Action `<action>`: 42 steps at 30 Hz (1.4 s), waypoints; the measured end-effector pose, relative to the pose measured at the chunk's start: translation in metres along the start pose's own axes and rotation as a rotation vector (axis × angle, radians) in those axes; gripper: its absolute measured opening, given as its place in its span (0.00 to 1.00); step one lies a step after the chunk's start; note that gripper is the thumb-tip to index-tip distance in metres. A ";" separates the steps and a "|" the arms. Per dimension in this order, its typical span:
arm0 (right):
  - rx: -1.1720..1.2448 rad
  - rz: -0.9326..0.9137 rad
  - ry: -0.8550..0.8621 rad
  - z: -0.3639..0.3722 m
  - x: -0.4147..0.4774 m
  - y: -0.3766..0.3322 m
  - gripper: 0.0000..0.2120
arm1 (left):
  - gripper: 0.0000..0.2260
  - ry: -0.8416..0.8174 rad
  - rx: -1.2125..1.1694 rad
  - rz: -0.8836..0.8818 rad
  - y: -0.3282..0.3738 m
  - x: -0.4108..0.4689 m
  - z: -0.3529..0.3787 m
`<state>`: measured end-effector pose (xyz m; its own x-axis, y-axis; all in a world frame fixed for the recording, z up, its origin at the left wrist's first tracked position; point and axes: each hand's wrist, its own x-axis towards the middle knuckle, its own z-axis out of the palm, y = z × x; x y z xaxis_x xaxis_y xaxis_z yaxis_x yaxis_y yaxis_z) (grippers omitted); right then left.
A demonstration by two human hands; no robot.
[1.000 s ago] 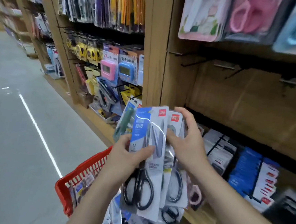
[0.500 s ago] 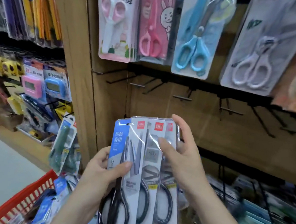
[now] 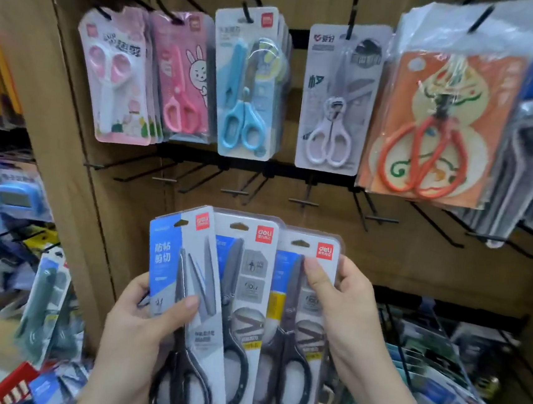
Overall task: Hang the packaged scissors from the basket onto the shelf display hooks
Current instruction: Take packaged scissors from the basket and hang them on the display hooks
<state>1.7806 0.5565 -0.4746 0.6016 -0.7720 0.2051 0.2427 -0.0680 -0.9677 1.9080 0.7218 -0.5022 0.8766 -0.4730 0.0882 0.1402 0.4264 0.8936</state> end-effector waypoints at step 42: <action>-0.009 -0.035 0.022 -0.065 0.013 0.033 0.07 | 0.05 -0.206 0.467 -0.022 -0.029 0.037 0.099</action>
<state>1.7471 0.5035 -0.5135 0.5760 -0.7828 0.2354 0.2560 -0.1007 -0.9614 1.8912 0.6155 -0.4813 0.7604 -0.6400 0.1104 -0.1045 0.0472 0.9934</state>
